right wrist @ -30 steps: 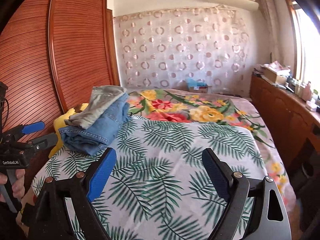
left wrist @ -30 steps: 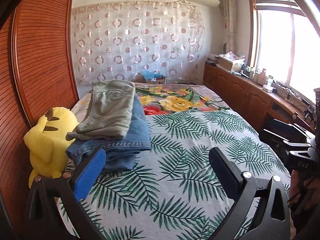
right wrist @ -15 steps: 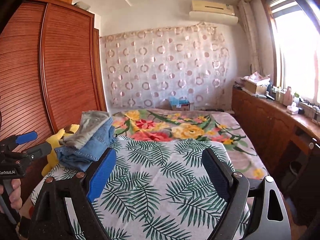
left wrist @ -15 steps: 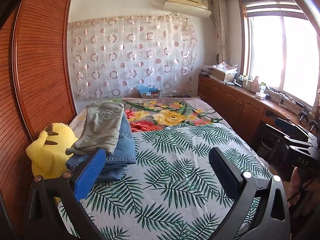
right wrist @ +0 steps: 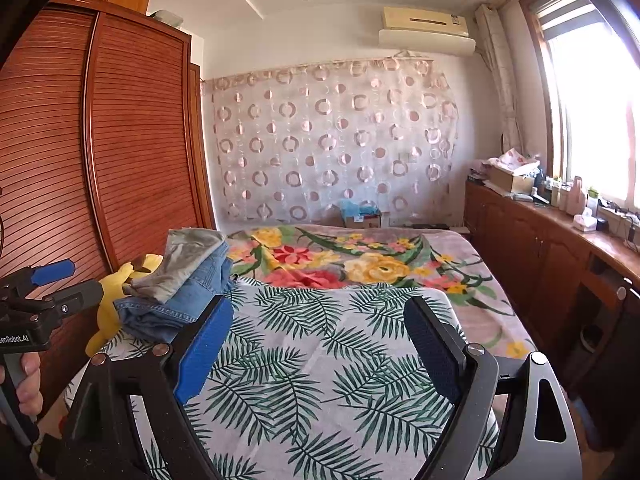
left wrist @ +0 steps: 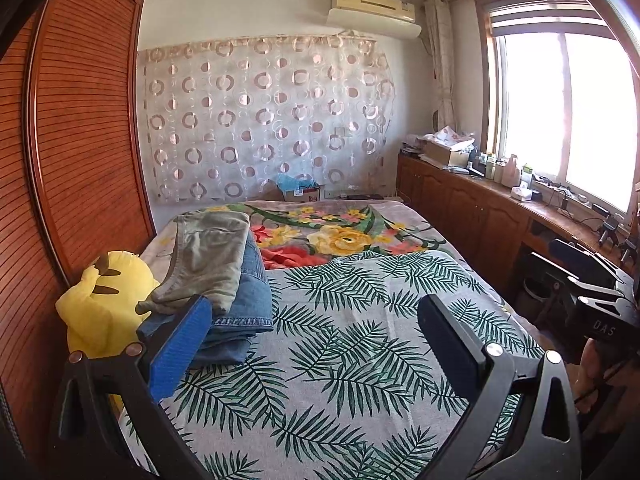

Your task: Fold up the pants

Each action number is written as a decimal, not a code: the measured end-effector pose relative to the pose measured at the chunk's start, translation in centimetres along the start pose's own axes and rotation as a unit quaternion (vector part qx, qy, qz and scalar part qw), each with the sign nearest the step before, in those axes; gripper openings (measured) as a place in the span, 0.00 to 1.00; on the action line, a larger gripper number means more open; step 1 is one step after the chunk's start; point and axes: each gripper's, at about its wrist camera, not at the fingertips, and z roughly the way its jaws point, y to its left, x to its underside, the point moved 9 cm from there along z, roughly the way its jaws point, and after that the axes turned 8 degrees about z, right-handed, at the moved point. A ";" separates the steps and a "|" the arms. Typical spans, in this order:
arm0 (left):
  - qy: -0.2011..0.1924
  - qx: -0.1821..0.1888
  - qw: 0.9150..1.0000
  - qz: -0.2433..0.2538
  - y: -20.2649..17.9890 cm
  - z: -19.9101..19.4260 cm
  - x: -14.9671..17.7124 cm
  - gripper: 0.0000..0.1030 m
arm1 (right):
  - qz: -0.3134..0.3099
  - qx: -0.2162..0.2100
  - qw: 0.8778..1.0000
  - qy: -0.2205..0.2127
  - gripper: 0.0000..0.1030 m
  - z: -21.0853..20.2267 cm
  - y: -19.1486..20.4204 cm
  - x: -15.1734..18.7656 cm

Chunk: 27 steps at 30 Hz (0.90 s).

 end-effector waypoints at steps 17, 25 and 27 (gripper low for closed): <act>0.002 -0.003 1.000 0.000 0.1 0.2 0.3 1.00 | 0.000 0.003 1.000 0.000 0.86 -0.7 -0.3 -0.1; 0.002 -0.003 1.000 -0.001 0.1 0.3 0.2 1.00 | -0.002 0.001 1.000 0.000 0.86 -0.6 -0.2 0.1; 0.002 -0.004 1.000 -0.001 0.1 0.3 0.3 1.00 | -0.002 0.001 1.000 0.000 0.86 -0.6 -0.2 0.1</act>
